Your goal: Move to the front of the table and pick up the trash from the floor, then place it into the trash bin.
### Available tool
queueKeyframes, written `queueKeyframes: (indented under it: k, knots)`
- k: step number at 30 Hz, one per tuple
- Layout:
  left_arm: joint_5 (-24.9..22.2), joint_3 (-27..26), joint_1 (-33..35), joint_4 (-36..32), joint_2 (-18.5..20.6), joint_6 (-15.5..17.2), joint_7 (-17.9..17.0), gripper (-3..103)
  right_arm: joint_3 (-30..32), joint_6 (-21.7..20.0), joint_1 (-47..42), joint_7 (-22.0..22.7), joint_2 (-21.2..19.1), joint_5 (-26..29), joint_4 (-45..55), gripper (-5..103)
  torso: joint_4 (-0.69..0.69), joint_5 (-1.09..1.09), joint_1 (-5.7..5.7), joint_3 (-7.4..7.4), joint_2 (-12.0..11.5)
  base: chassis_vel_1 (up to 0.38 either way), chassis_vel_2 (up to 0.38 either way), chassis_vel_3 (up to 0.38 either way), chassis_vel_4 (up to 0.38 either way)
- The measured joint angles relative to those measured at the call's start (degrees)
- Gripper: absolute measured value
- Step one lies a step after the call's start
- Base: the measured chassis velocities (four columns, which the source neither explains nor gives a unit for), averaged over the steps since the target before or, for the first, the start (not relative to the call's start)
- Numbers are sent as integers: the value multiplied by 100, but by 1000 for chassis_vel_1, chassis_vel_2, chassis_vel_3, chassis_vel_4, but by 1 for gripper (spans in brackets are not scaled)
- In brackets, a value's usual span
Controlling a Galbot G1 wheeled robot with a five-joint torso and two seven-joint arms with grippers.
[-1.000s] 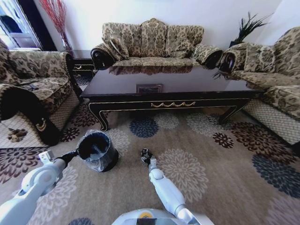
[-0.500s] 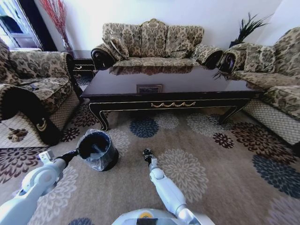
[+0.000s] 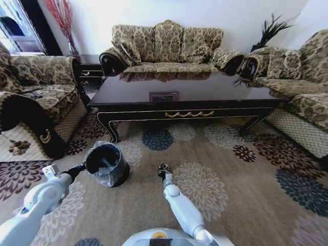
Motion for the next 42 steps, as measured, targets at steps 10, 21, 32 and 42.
queueKeyframes:
  k: [10, 21, 32, 42]
  knots:
    - [4, 35, -54, 40, 38, 0, 1, 4, -65, -29, -337, -205, -467, 287, 734, 46, 1, 0, 0, -1, 0, 0, 0, 0, 0]
    - [33, 134, -86, 46, 19, -13, 6, 4, -257, -25, -552, -311, -571, 80, 563, 90, 0, 1, -1, -2, 0, 0, 0, 0, 0]
    - [8, -50, 1, 23, 1, -13, 6, 4, -289, -63, -320, -292, -402, 355, 173, 69, 1, 0, -1, -2, 0, 0, 0, 0, 0]
    - [29, -6, 1, -15, -31, -14, 4, 4, -276, -71, -306, -226, -374, 308, 171, 31, 1, -1, -2, -2, 0, 0, 0, 0, 0]
